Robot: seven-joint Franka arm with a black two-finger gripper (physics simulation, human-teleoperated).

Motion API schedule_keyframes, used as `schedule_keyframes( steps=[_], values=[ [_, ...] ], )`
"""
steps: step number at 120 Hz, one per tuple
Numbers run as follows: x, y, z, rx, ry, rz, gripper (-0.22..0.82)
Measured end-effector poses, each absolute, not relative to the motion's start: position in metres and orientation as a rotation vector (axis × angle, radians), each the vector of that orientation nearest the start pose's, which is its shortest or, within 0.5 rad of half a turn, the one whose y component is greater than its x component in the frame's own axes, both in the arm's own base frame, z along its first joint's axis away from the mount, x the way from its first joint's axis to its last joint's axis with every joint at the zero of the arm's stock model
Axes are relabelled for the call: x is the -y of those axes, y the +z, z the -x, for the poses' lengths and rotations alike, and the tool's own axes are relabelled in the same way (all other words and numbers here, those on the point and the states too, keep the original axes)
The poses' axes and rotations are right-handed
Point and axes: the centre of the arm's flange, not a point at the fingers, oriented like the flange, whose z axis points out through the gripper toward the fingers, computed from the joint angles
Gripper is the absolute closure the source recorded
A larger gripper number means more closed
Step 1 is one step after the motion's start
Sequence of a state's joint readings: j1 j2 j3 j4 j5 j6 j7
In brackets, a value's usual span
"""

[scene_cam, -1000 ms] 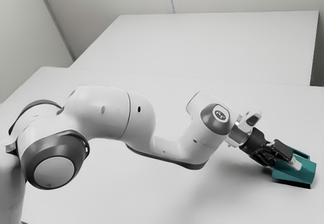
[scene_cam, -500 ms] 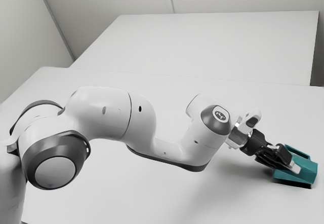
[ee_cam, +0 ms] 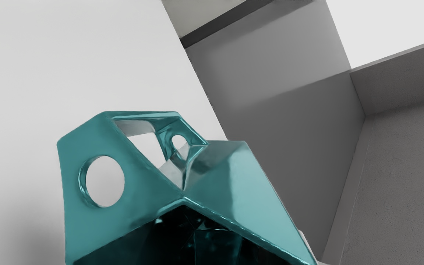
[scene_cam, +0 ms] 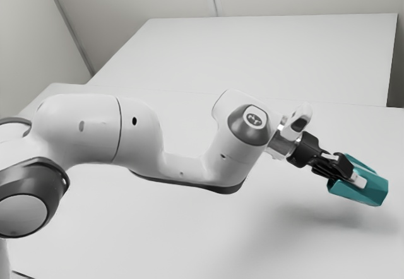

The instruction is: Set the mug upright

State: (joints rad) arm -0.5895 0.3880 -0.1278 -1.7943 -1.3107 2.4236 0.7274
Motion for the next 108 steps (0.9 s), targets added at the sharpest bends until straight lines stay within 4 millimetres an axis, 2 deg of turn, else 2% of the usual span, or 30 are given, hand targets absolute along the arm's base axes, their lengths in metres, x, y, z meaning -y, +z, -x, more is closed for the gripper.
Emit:
schedule_keyframes(
  steps=[12, 21, 34, 45, 70, 82, 108],
  values=[
    [0.396, 0.405, -0.497, 0.552, 0.301, -2.143, 0.78],
    [0.348, 0.438, -0.492, 0.629, 0.375, -2.228, 0.78],
    [0.282, 0.465, -0.493, 0.711, 0.428, -2.372, 0.78],
    [0.235, 0.483, -0.499, 0.757, 0.429, -2.501, 0.78],
    [0.169, 0.485, -0.482, 0.780, 0.283, -2.749, 0.78],
    [0.148, 0.478, -0.475, 0.764, 0.201, -2.842, 0.78],
    [0.110, 0.459, -0.474, 0.709, 0.080, -3.001, 0.78]
  ],
)
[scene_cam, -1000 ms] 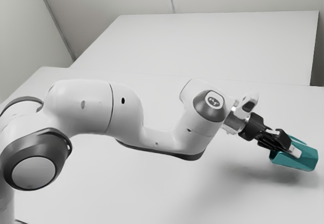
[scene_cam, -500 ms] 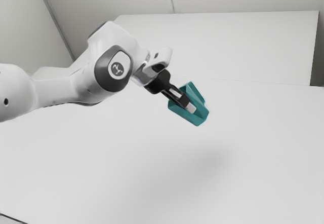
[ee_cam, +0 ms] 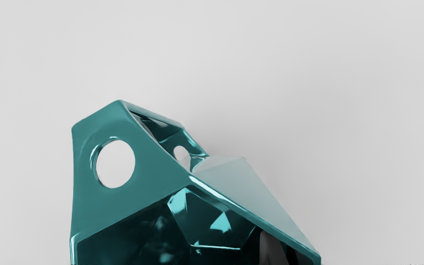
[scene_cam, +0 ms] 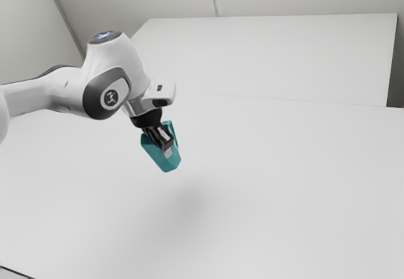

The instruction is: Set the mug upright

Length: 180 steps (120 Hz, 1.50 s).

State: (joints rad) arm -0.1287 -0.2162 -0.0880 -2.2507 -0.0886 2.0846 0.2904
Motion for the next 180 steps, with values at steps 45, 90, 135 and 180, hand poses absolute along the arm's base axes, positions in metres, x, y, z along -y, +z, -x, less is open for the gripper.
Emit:
schedule_keyframes(
  steps=[45, 90, 135, 180],
  values=[
    [0.104, 0.411, -0.486, -0.636, -0.017, 3.078, 0.78],
    [0.089, 0.393, -0.495, -0.566, -0.066, 3.073, 0.78],
    [0.083, 0.379, -0.506, -0.575, -0.099, 3.056, 0.78],
    [0.063, 0.353, -0.515, -0.534, -0.053, 3.067, 0.78]
  ],
)
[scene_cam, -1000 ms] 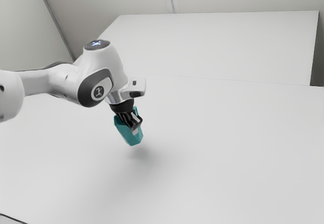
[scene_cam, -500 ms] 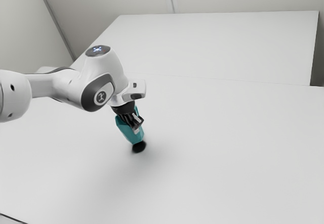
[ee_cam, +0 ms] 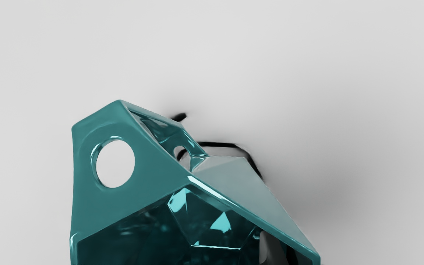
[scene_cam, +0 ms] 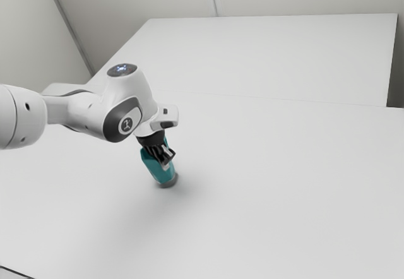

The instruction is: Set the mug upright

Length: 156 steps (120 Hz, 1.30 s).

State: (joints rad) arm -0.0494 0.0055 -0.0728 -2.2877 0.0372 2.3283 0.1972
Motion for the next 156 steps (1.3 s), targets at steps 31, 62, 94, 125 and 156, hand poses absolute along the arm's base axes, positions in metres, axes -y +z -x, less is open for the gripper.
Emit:
schedule_keyframes(
  steps=[31, 62, 94, 125, 156],
  values=[
    [0.056, 0.348, -0.517, -0.521, -0.049, 3.070, 0.77],
    [0.066, 0.347, -0.516, -0.559, -0.048, 3.067, 0.64],
    [0.083, 0.355, -0.514, -0.618, -0.071, 3.054, 0.46],
    [0.087, 0.398, -0.510, -0.633, -0.180, 3.034, 0.34],
    [0.084, 0.507, -0.564, -0.589, -0.338, 3.015, 0.14]
  ],
)
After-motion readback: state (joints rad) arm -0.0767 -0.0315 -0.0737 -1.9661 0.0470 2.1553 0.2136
